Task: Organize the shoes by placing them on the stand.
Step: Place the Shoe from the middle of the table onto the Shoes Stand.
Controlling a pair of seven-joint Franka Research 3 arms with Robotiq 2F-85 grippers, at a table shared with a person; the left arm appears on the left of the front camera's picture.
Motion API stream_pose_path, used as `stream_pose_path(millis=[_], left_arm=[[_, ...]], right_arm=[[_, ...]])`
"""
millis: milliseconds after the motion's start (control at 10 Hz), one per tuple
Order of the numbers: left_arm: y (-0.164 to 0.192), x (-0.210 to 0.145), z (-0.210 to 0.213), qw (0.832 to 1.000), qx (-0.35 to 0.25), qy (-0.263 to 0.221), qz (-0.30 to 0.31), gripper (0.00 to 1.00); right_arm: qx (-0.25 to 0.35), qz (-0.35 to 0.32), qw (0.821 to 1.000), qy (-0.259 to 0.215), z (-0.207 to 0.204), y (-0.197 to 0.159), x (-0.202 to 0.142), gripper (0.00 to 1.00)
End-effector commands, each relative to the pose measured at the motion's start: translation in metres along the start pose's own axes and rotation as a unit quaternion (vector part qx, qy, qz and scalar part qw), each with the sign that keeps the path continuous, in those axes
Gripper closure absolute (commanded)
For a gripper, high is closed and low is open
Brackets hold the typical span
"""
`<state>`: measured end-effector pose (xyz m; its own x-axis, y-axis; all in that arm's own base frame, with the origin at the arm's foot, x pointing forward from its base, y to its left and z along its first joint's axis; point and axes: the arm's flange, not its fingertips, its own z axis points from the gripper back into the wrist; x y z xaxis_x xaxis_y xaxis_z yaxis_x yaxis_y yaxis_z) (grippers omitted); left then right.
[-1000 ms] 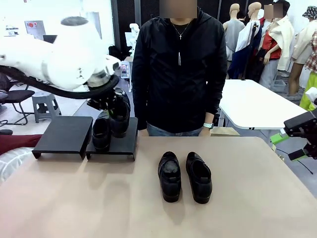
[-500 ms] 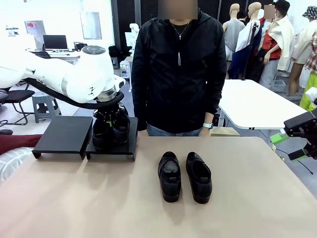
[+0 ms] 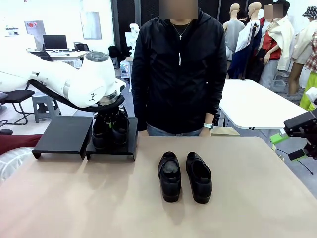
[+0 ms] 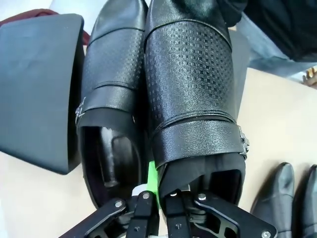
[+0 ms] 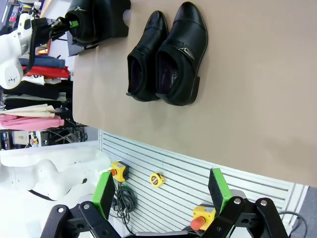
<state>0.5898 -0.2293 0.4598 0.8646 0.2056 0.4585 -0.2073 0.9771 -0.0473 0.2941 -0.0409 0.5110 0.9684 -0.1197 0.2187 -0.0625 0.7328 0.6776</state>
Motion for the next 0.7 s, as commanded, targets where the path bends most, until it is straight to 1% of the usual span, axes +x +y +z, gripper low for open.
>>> stream_pose_path(millis=[0,100,200,400,600], left_arm=[[-0.0026,-0.0033,-0.0018,0.999,0.008,-0.04,0.006,1.0],[-0.0039,-0.0042,-0.0049,0.999,0.007,-0.042,-0.004,0.42],[-0.0038,-0.0046,-0.0071,0.999,0.011,-0.045,-0.003,0.0],[-0.0049,-0.0058,-0.0088,0.999,0.014,-0.051,-0.005,0.0],[-0.0016,-0.0088,0.0001,0.998,0.007,-0.06,-0.002,0.0]], right_arm=[[-0.003,-0.008,1.0,0.002,0.0022,0.0013,-0.0009,0.0],[-0.003,-0.008,1.0,0.002,0.0022,0.0013,-0.0009,0.0],[-0.003,-0.008,1.0,0.002,0.0022,0.0013,-0.0009,0.0],[-0.003,-0.008,1.0,0.002,0.0022,0.0013,-0.0009,0.0],[-0.003,-0.008,1.0,0.002,0.0022,0.0013,-0.0009,0.0]])
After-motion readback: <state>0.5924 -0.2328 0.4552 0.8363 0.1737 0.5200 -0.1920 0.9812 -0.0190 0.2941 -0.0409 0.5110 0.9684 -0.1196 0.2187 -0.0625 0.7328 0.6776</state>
